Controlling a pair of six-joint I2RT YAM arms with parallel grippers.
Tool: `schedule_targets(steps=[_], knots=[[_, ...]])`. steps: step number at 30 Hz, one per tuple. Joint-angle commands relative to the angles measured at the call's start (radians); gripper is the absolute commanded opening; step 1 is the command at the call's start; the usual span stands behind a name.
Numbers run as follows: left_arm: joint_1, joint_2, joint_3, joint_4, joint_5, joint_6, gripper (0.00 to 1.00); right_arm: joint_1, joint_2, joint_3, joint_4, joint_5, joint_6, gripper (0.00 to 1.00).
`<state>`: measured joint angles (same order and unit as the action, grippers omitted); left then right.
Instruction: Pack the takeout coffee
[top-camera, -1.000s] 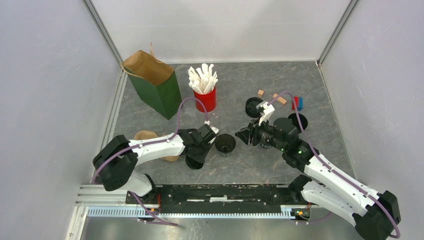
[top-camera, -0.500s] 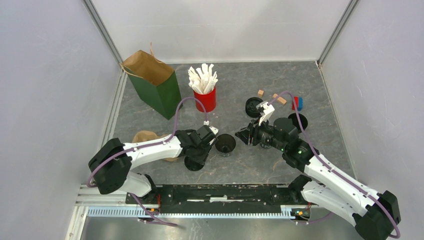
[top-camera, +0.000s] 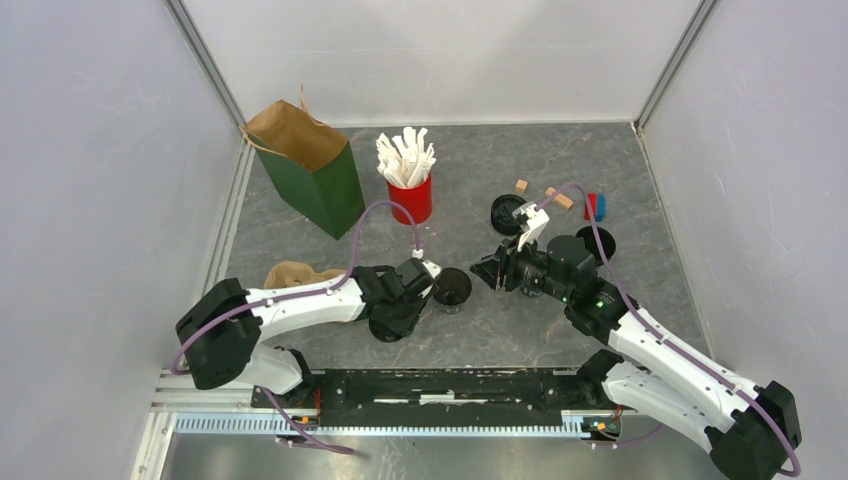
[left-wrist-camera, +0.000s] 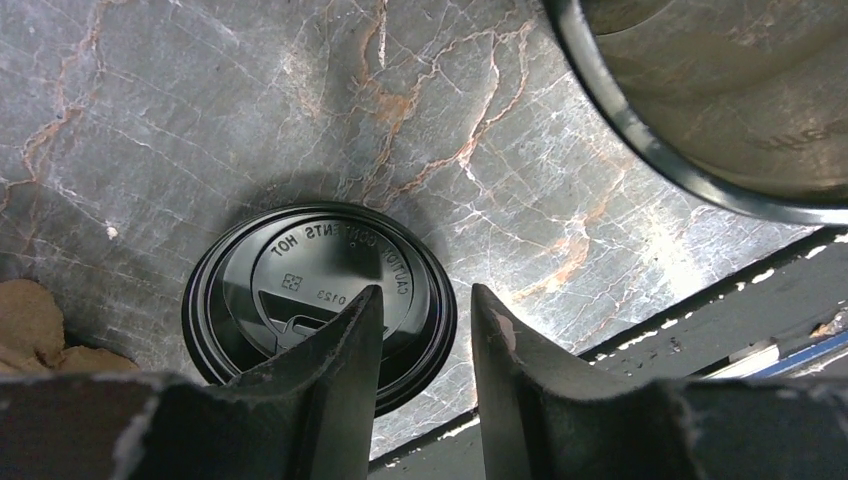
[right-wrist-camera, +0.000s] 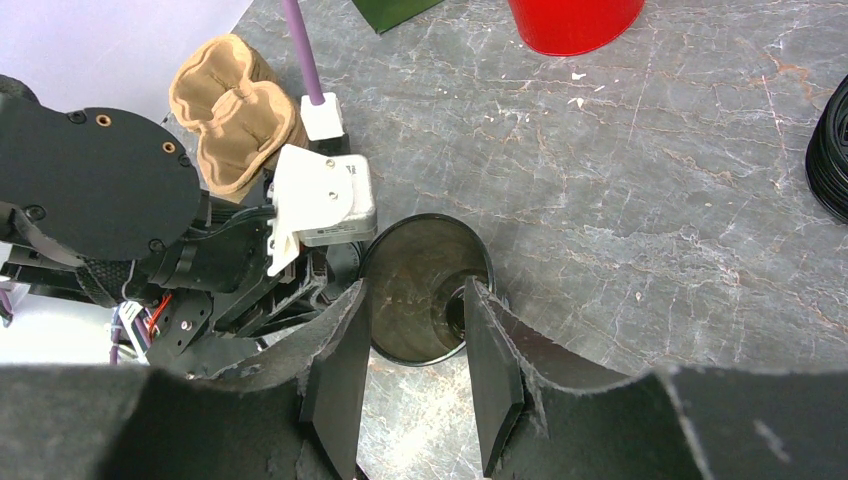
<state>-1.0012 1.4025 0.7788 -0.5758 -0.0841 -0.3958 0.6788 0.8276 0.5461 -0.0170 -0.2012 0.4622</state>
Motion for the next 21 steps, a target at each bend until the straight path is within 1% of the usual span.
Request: schedule_targets(steps=[1, 5, 7, 11, 14, 16, 21], knots=[[-0.01, 0.024, -0.008, 0.036, -0.007, -0.002, 0.43, 0.004, -0.013, 0.037, 0.024, 0.004, -0.015, 0.45], [-0.017, 0.036, -0.006, 0.036, -0.024, 0.003, 0.36, 0.004, -0.017, 0.038, 0.021, 0.008, -0.018, 0.46], [-0.019, 0.036, -0.006, 0.036, -0.032, 0.006, 0.3, 0.003, -0.018, 0.038, 0.021, 0.01, -0.019, 0.46], [-0.023, 0.028, -0.005, 0.035, -0.024, 0.007, 0.12, 0.004, -0.017, 0.037, 0.021, 0.011, -0.02, 0.46], [-0.023, 0.011, 0.01, 0.016, -0.015, -0.005, 0.02, 0.004, -0.02, 0.031, 0.023, 0.014, -0.019, 0.47], [-0.023, -0.016, 0.03, -0.014, -0.016, -0.025, 0.02, 0.004, -0.024, 0.024, 0.029, 0.016, -0.022, 0.49], [-0.021, -0.154, 0.082, -0.058, -0.024, -0.093, 0.02, 0.004, -0.055, -0.009, 0.104, 0.007, -0.045, 0.65]])
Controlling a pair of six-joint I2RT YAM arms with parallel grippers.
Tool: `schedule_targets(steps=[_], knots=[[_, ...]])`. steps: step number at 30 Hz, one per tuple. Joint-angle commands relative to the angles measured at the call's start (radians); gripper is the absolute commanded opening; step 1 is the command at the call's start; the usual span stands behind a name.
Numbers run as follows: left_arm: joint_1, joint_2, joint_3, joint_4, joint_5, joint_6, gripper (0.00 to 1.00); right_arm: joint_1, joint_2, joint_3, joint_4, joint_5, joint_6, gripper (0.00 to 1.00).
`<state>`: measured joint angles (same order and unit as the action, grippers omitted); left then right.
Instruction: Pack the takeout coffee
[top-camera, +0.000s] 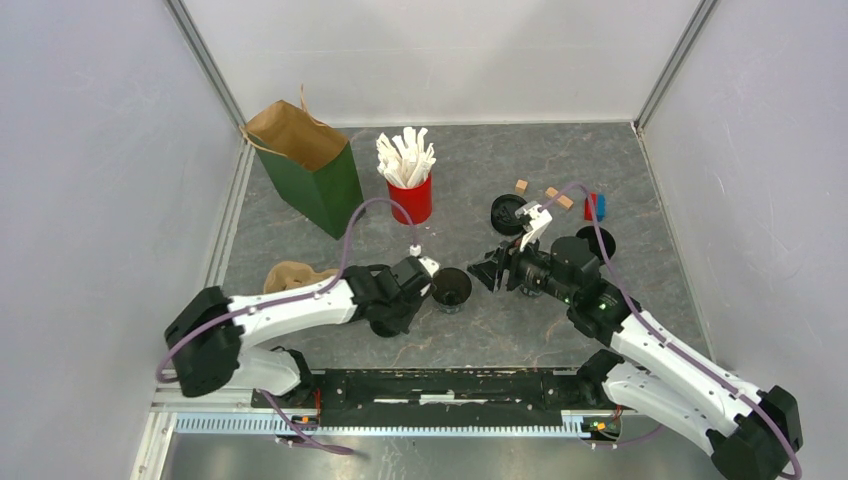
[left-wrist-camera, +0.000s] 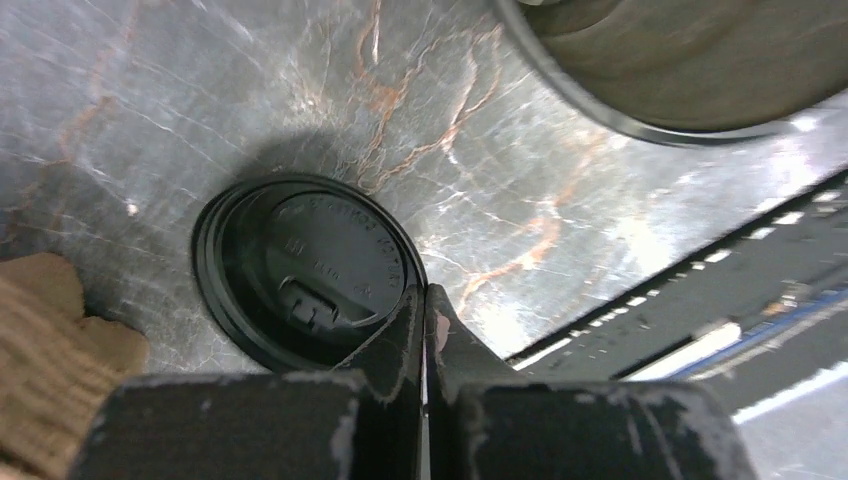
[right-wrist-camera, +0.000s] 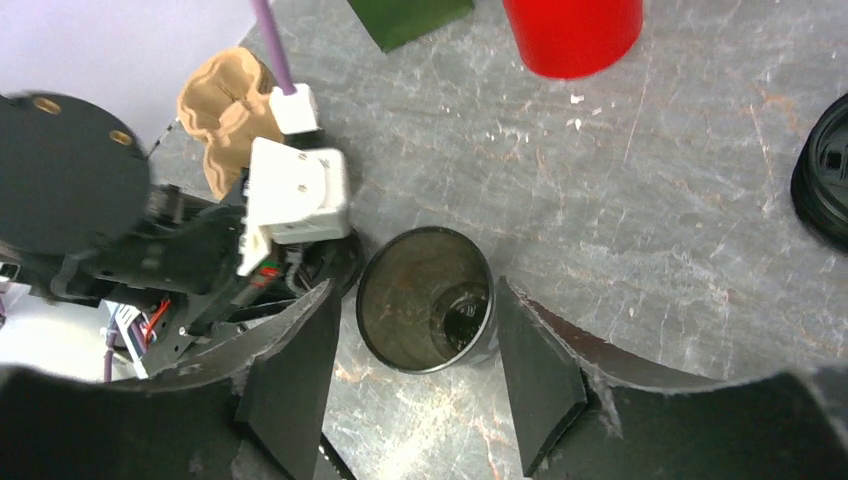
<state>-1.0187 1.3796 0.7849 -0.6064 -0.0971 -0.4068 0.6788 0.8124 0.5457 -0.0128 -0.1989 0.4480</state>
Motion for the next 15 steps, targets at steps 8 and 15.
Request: schedule_targets(steps=[8, 15], knots=[[0.031, -0.35, 0.147, -0.004, 0.053, -0.148, 0.02, 0.037, -0.106, -0.158, 0.48, -0.074, -0.105, 0.98], [0.088, -0.572, 0.124, 0.226, 0.176, -0.238, 0.02, 0.139, -0.116, -0.275, 0.846, -0.157, -0.26, 0.98]])
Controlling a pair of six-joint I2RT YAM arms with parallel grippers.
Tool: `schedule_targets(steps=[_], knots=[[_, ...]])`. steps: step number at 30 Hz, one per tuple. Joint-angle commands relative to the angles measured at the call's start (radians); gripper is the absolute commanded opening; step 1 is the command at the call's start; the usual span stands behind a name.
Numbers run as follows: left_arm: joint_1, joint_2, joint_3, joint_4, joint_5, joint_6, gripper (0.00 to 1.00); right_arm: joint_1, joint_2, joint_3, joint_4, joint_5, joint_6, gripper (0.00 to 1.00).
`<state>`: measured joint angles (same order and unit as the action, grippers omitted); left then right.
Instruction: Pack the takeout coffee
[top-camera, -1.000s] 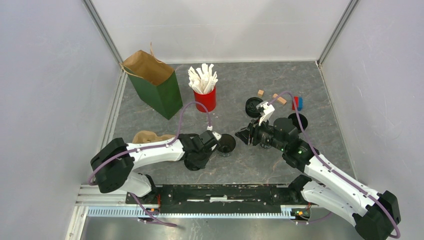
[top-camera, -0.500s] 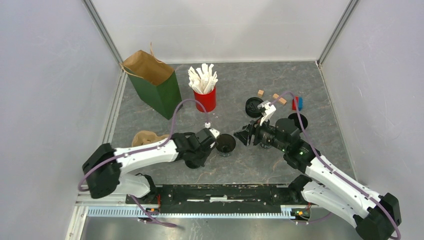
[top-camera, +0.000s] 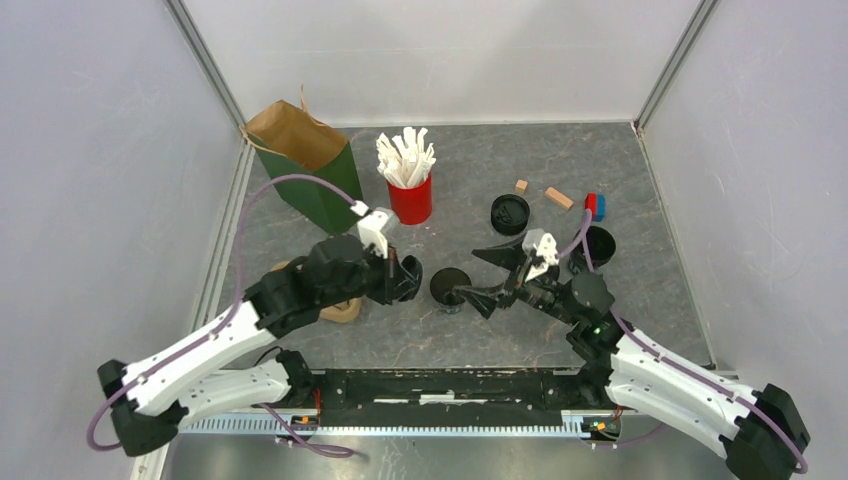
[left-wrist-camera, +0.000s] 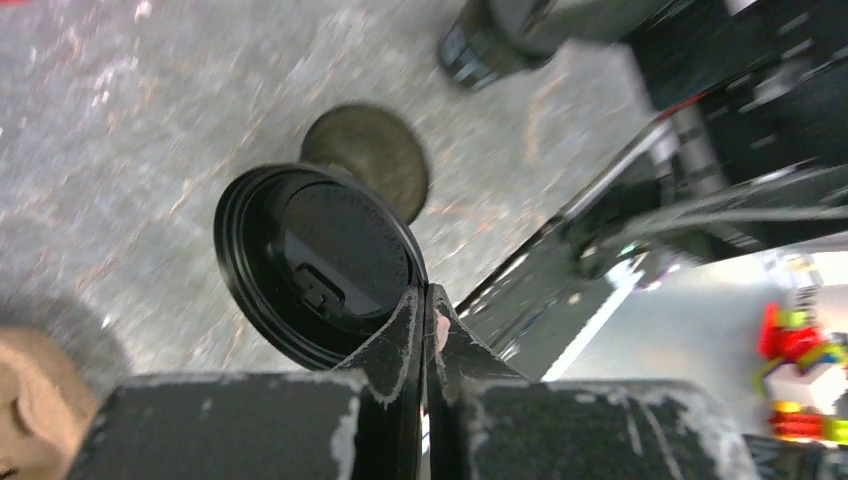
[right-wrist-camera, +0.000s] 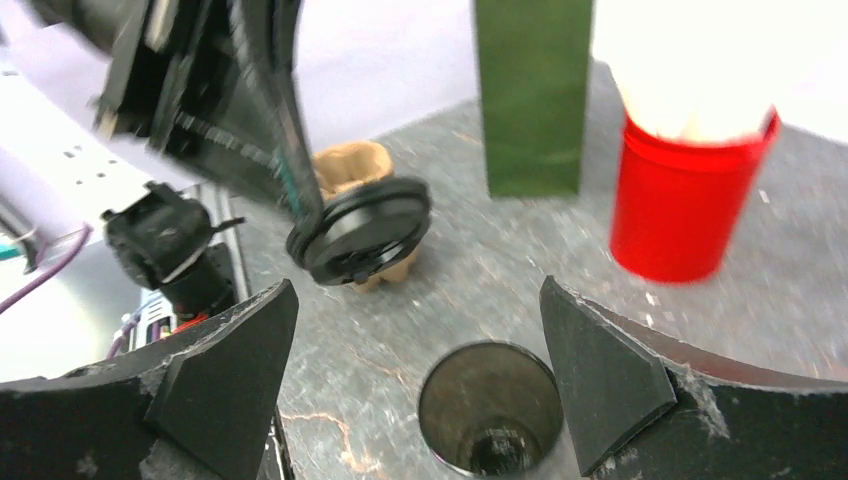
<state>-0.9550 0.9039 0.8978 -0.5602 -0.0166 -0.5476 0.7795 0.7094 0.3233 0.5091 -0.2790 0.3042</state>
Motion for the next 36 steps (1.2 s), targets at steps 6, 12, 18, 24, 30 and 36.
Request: schedule_targets(steps=[6, 12, 18, 24, 30, 36], knots=[[0.031, -0.141, 0.006, 0.364, 0.281, -0.158, 0.02, 0.066, -0.003, -0.142, 0.604, -0.128, -0.17, 0.98], [0.03, -0.095, -0.001, 0.48, 0.425, -0.204, 0.02, 0.095, 0.014, -0.13, 0.633, -0.12, -0.262, 0.98], [0.031, -0.07, -0.021, 0.528, 0.465, -0.203, 0.02, 0.122, 0.029, -0.086, 0.554, -0.1, -0.296, 0.98], [0.03, -0.044, -0.031, 0.544, 0.506, -0.199, 0.02, 0.13, 0.046, -0.063, 0.515, -0.073, -0.284, 0.98], [0.03, -0.033, -0.04, 0.555, 0.515, -0.203, 0.02, 0.137, 0.057, -0.056, 0.489, -0.06, -0.281, 0.98], [0.03, -0.034, -0.043, 0.556, 0.499, -0.196, 0.02, 0.139, 0.054, -0.07, 0.497, -0.059, -0.281, 0.98]])
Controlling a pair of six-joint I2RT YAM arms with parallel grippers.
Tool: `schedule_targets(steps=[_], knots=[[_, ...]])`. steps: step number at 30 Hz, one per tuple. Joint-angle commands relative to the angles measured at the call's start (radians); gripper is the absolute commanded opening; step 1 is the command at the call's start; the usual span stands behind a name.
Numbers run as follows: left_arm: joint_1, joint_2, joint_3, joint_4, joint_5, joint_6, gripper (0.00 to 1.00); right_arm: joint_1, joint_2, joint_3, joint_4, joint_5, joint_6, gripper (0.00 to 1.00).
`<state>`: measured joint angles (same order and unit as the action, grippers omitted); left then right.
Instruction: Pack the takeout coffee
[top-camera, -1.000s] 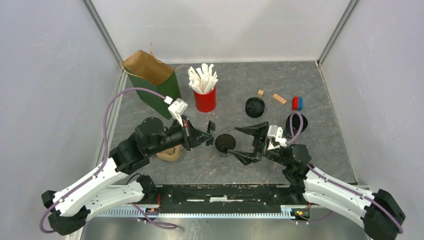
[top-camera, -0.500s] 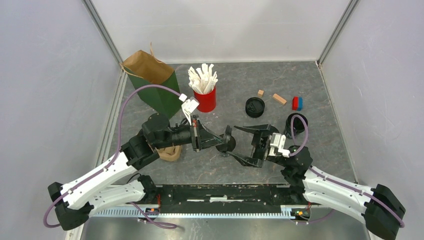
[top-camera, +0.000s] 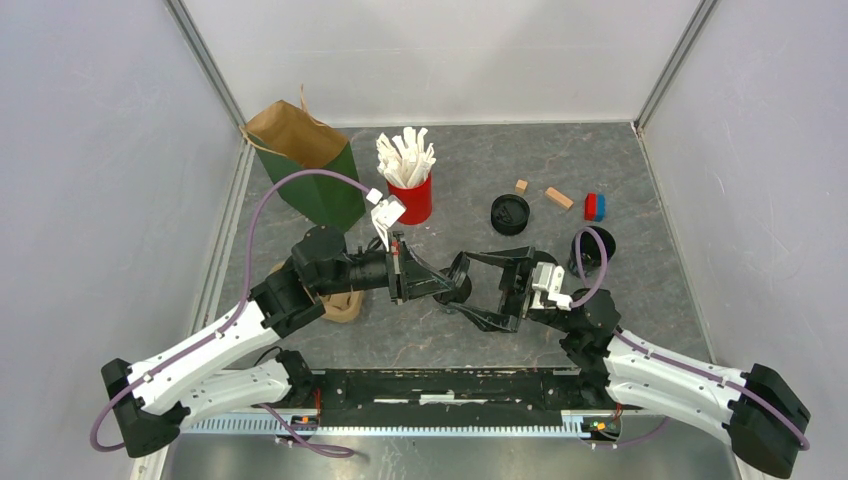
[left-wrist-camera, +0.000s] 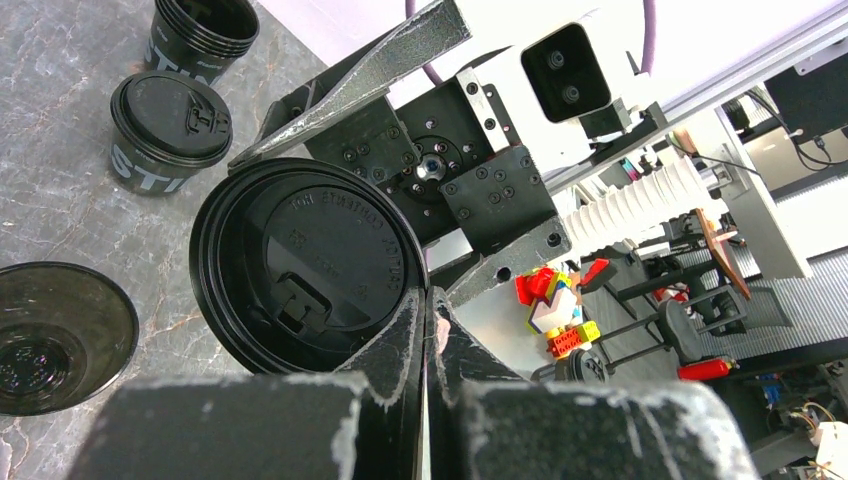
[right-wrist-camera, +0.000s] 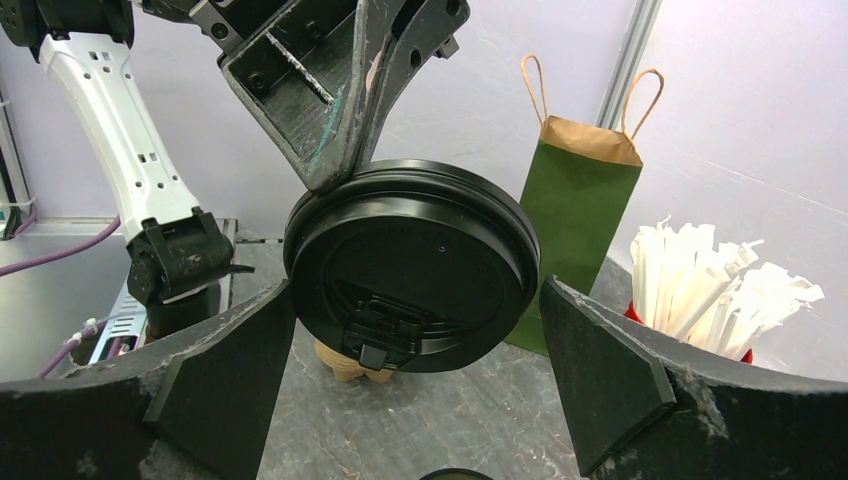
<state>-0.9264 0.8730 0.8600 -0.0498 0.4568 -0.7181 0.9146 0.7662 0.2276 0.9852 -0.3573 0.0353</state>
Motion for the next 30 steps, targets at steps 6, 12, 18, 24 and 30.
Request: schedule_targets(steps=[6, 12, 18, 24, 30], knots=[[0.002, -0.006, -0.008, 0.044, 0.002, -0.029, 0.02, 0.006, -0.002, 0.021, 0.026, 0.025, -0.009, 0.98], [0.003, -0.015, -0.012, 0.045, -0.032, -0.027, 0.02, 0.009, 0.0, 0.018, 0.036, 0.035, 0.002, 0.98], [0.002, -0.023, -0.022, 0.079, -0.059, -0.03, 0.02, 0.014, 0.008, 0.018, 0.037, 0.059, 0.02, 0.98], [0.002, -0.022, -0.032, 0.117, -0.067, -0.043, 0.02, 0.014, 0.028, 0.042, -0.013, 0.11, 0.038, 0.98], [0.002, -0.02, -0.046, 0.137, -0.067, -0.053, 0.02, 0.017, 0.025, 0.022, 0.023, 0.118, 0.045, 0.91]])
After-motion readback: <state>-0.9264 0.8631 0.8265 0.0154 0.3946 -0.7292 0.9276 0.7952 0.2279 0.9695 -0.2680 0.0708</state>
